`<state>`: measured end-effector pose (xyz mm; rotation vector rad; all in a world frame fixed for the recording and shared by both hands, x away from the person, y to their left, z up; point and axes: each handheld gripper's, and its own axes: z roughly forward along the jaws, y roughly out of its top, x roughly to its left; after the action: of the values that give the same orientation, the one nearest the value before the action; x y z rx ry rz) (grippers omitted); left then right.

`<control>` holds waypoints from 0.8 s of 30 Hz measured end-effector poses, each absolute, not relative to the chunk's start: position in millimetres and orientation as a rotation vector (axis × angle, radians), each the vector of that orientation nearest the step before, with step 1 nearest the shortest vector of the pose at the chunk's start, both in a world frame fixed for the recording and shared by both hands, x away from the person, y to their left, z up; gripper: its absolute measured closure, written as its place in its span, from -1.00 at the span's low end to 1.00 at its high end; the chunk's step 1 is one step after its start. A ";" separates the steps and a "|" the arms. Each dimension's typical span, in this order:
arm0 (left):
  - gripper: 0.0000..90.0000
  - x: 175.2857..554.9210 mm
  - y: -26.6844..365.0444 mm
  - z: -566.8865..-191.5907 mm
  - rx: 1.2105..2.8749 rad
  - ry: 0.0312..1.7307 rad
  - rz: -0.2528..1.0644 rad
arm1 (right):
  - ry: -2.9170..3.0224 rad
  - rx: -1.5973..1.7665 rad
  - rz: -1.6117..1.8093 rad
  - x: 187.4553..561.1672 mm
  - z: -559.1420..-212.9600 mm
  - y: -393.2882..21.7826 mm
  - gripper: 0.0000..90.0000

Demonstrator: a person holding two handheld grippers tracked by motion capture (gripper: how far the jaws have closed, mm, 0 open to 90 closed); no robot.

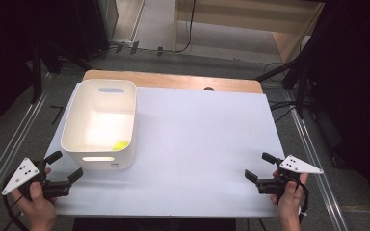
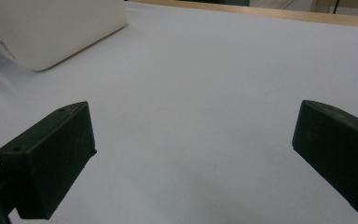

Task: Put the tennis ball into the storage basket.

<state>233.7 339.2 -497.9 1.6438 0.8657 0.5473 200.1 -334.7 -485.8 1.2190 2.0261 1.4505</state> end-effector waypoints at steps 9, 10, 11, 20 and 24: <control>-1.00 233.7 340.0 -497.8 1.644 0.865 0.546 | 1.987 1.252 1.458 191.2 -495.1 -348.8 -1.00; -1.00 233.8 340.0 -497.8 1.643 0.864 0.545 | 1.979 1.251 1.460 190.5 -496.1 -350.4 -1.00; -1.00 233.8 340.1 -497.8 1.643 0.864 0.546 | 1.974 1.252 1.466 189.7 -497.0 -352.1 -1.00; -1.00 233.6 340.4 -497.8 1.633 0.868 0.541 | 1.914 1.300 1.488 182.1 -504.6 -367.0 -1.00; -1.00 233.8 340.5 -497.8 1.635 0.868 0.542 | 1.914 1.303 1.483 181.7 -507.3 -368.2 -1.00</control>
<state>233.8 340.5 -497.8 1.6351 0.8679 0.5415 181.7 -368.2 -507.3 1.3031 1.9141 1.4834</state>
